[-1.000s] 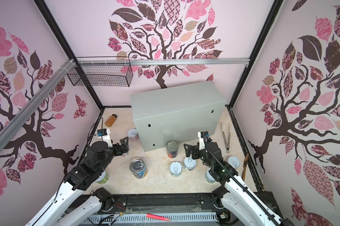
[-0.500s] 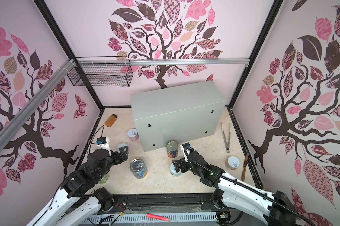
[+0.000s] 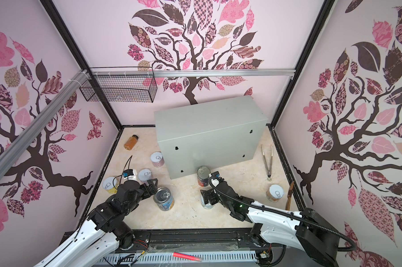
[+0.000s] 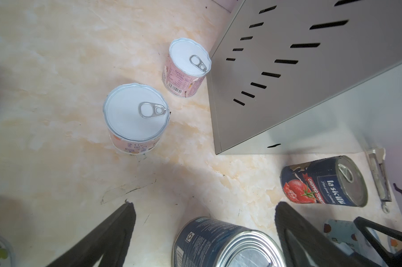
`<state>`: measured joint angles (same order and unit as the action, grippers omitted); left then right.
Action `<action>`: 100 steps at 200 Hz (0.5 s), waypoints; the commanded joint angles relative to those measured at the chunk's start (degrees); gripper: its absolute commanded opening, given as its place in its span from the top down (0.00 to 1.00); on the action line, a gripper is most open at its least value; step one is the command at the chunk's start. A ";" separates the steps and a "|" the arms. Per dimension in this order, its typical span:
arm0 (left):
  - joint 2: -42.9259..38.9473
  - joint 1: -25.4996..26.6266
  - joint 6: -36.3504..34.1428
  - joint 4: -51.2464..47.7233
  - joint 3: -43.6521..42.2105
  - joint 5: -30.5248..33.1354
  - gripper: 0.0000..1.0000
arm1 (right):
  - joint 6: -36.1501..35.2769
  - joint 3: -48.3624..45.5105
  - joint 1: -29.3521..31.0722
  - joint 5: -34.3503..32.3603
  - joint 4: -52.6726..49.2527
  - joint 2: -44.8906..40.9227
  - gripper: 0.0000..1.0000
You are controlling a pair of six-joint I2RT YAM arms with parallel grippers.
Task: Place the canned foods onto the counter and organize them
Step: 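Reach the right gripper to the tomato can while the left moves to the silver can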
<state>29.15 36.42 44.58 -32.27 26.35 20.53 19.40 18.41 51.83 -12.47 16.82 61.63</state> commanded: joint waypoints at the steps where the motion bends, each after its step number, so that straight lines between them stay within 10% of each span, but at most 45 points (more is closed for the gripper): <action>1: -5.07 0.20 -1.86 5.64 -3.45 1.43 0.02 | -1.91 0.53 0.22 -3.28 9.20 2.83 0.00; 100: -4.01 0.17 -4.45 9.14 -5.55 1.63 0.02 | -1.17 4.57 0.20 -7.33 23.80 18.42 0.00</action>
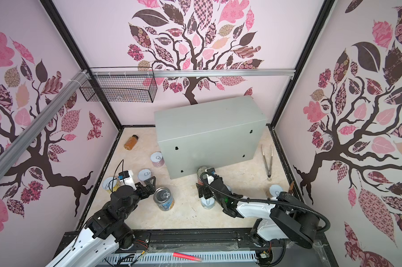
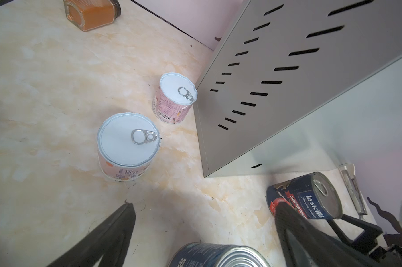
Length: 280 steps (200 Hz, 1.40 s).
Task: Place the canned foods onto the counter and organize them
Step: 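Reach the right gripper to the tomato can while the left moves to the silver can, then close the right gripper on the tomato can and lift it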
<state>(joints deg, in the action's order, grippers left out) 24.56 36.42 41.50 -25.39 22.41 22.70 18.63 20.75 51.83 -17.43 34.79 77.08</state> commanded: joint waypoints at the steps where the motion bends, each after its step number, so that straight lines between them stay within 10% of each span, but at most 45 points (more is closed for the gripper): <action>1: 0.62 0.20 -1.39 2.35 -1.60 -0.54 0.02 | -0.41 2.20 0.20 -2.48 6.09 3.18 0.00; 169: 2.39 0.20 -2.03 5.35 -2.59 -2.16 0.02 | -0.17 5.16 0.20 -11.82 25.45 20.68 0.07; 280: 3.25 0.16 -1.30 4.64 -0.24 -3.19 0.02 | -2.96 4.40 0.22 -10.83 22.29 16.54 0.39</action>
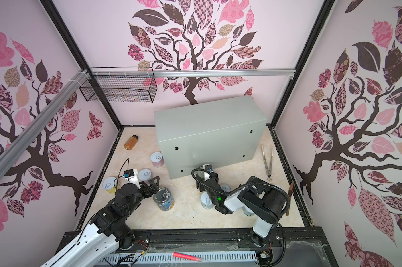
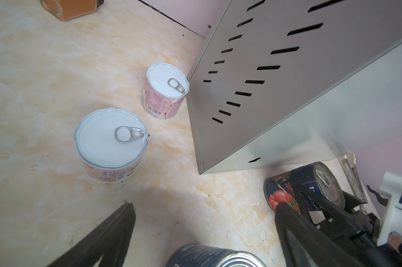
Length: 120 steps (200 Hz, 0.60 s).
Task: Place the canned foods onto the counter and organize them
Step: 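Close the right gripper on the tomato can and lift it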
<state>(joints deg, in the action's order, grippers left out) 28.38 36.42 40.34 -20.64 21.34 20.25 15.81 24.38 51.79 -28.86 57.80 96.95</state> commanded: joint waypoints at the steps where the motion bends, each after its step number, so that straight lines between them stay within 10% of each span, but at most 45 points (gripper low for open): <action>1: -0.59 0.15 -0.16 -0.14 0.86 -0.74 0.02 | -0.20 0.76 0.25 0.58 -0.87 -3.42 0.39; 120: -0.98 0.20 -0.97 -12.84 14.56 -8.91 0.02 | -1.40 3.85 0.32 2.76 -28.04 -27.27 0.49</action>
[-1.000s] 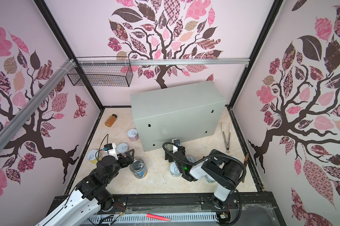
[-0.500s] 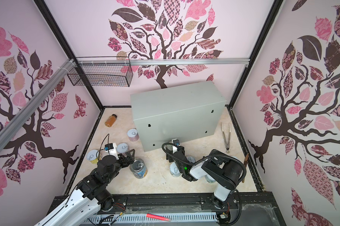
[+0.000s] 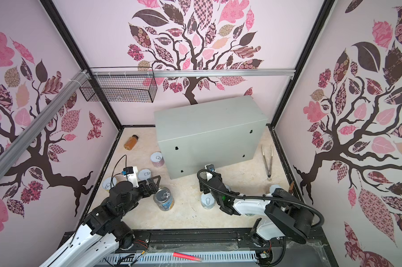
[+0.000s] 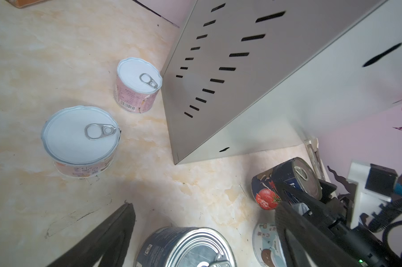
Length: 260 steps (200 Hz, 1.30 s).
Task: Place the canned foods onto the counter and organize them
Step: 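Close the right gripper on the tomato can and lift it, then raise the tomato can with the right gripper over the grey cabinet top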
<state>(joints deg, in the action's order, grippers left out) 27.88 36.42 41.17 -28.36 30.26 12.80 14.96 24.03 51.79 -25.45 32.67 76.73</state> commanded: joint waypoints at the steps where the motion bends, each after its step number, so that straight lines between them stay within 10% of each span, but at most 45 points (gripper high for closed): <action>1: -0.51 0.22 -1.84 -5.39 5.88 -1.46 0.02 | -0.57 4.25 0.33 -0.65 -3.41 -7.54 0.49; 128: 7.32 0.18 -13.68 -27.83 33.31 -7.22 0.02 | -2.15 26.58 0.26 -3.87 -45.32 -27.40 0.53; 260: 12.53 0.23 -20.32 -33.52 44.09 -14.24 0.02 | -5.14 79.77 -0.20 -10.92 -82.09 -11.57 0.61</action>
<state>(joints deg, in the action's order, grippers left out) 40.66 36.42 22.98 -61.87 72.20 -0.16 11.66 93.10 51.83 -32.49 -46.68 62.00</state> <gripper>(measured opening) 0.981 0.777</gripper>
